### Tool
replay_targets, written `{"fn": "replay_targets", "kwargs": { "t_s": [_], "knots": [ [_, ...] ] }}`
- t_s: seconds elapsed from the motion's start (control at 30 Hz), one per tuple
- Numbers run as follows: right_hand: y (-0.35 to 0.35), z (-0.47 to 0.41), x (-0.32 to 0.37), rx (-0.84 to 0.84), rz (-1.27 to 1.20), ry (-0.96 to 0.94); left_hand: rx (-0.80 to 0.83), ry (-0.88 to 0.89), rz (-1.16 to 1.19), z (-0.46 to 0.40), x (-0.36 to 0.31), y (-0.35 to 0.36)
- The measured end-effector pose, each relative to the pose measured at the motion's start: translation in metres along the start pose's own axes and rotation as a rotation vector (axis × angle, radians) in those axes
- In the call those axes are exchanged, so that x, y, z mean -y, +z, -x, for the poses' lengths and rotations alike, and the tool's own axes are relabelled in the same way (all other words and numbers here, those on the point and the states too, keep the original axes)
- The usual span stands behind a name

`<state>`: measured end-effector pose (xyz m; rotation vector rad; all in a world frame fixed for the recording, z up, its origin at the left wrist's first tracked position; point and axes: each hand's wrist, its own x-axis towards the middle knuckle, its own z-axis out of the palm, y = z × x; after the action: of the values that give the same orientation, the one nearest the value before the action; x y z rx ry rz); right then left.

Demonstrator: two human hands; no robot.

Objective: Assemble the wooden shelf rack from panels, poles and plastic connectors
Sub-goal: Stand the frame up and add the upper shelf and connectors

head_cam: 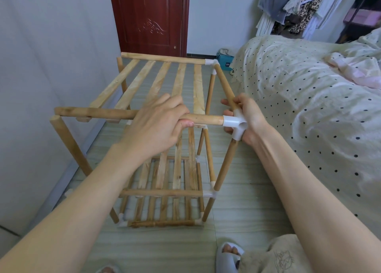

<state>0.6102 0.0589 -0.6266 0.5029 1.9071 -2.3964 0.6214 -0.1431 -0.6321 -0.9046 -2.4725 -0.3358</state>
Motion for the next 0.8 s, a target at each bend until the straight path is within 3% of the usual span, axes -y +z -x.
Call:
{"fn": "replay_targets", "kwargs": {
  "t_s": [0.4, 0.63, 0.7, 0.8],
  "knots": [
    [0.005, 0.002, -0.004, -0.07, 0.022, -0.021, -0.058, 0.001, 0.041, 0.0, -0.011, 0.004],
    [-0.005, 0.007, -0.004, -0.225, -0.252, -0.096, -0.134, -0.025, -0.02, -0.001, -0.026, 0.014],
    [-0.005, 0.012, -0.012, -0.236, -0.19, -0.171, -0.14, -0.007, -0.013, -0.002, -0.026, 0.013],
    [0.0, 0.018, -0.029, -0.239, 0.108, -0.385, -0.119, 0.012, 0.015, -0.001, -0.018, 0.008]
  ]
}}
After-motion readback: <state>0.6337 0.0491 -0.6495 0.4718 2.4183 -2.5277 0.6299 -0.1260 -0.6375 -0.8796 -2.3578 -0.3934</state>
